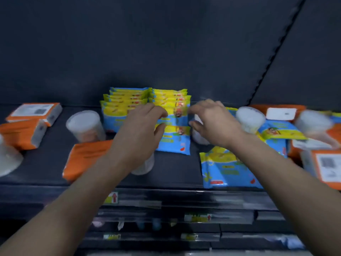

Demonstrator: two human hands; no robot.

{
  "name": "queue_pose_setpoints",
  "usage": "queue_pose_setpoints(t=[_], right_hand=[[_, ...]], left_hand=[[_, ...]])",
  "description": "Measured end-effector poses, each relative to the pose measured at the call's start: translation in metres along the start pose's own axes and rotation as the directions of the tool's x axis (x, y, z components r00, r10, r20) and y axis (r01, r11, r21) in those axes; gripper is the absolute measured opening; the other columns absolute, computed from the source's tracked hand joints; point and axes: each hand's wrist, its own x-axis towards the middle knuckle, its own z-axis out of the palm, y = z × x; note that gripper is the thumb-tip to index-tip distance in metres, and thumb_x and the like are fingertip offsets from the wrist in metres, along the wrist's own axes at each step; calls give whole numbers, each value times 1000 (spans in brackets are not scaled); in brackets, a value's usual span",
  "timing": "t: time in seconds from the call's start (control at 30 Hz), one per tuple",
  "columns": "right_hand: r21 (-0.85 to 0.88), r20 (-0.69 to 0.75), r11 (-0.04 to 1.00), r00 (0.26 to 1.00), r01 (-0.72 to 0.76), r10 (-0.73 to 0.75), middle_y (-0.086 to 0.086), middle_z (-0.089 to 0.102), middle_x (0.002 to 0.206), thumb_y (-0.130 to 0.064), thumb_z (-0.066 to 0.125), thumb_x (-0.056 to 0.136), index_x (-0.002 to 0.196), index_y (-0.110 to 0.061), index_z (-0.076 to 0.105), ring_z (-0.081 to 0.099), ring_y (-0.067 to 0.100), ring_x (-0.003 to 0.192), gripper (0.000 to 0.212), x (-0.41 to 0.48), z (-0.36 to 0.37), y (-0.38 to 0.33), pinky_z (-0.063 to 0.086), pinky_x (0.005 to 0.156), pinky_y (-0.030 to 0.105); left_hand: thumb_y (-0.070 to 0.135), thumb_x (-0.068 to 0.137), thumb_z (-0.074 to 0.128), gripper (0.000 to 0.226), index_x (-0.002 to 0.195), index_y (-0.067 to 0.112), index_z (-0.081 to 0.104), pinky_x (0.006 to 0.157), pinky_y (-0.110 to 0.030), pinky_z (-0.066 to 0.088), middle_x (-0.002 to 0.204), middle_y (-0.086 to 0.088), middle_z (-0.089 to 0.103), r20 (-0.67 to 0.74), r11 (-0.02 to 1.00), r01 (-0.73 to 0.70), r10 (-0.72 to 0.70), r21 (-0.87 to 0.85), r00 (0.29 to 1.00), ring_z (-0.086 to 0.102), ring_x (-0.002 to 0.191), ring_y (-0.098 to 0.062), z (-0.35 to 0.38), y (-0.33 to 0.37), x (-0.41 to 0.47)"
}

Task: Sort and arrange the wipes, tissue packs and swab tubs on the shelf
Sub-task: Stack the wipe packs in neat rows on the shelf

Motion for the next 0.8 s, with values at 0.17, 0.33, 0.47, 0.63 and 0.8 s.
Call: queue_pose_setpoints(t=[0.17, 0.33, 0.47, 0.63, 0.8], right_hand=[[-38, 5, 970, 970, -241, 241, 12, 58, 122, -24, 57, 89, 124, -13, 56, 47, 31, 117, 37, -51, -18, 44, 32, 96, 38], [-138, 129, 896, 889, -422, 438, 12, 57, 124, -29, 58, 88, 126, -15, 54, 47, 31, 118, 41, -108, -19, 74, 37, 96, 39], [-144, 203, 837, 812, -528, 547, 8, 53, 129, -29, 62, 87, 131, -17, 50, 45, 29, 121, 48, -145, -21, 88, 38, 97, 37], [-178, 188, 784, 762, -595, 620, 12, 54, 125, -28, 61, 86, 129, -16, 51, 45, 32, 117, 45, -182, -26, 108, 38, 92, 38], [-162, 138, 746, 733, -646, 666, 11, 53, 128, -26, 62, 86, 128, -15, 52, 43, 30, 120, 45, -218, -34, 141, 39, 97, 42]], left_hand=[[12, 82, 56, 17, 97, 9, 62, 77, -40, 47, 95, -7, 61, 113, 979, -129, 148, -158, 982, 57, 90, -29, 41, 38, 23], [15, 85, 61, 17, 101, 11, 62, 80, -33, 39, 100, -6, 59, 281, 934, -232, 308, -272, 909, 55, 94, -26, 81, 76, 25], [26, 89, 56, 29, 116, 15, 55, 91, -37, 40, 114, -2, 53, 418, 926, -286, 368, -247, 830, 50, 108, -22, 105, 96, 23], [24, 89, 56, 30, 117, 15, 54, 88, -31, 36, 114, -3, 54, 418, 888, -344, 450, -306, 789, 49, 107, -22, 126, 130, 28], [29, 90, 55, 35, 122, 15, 50, 95, -37, 36, 119, -3, 50, 393, 874, -377, 477, -306, 786, 46, 113, -22, 144, 178, 39]])
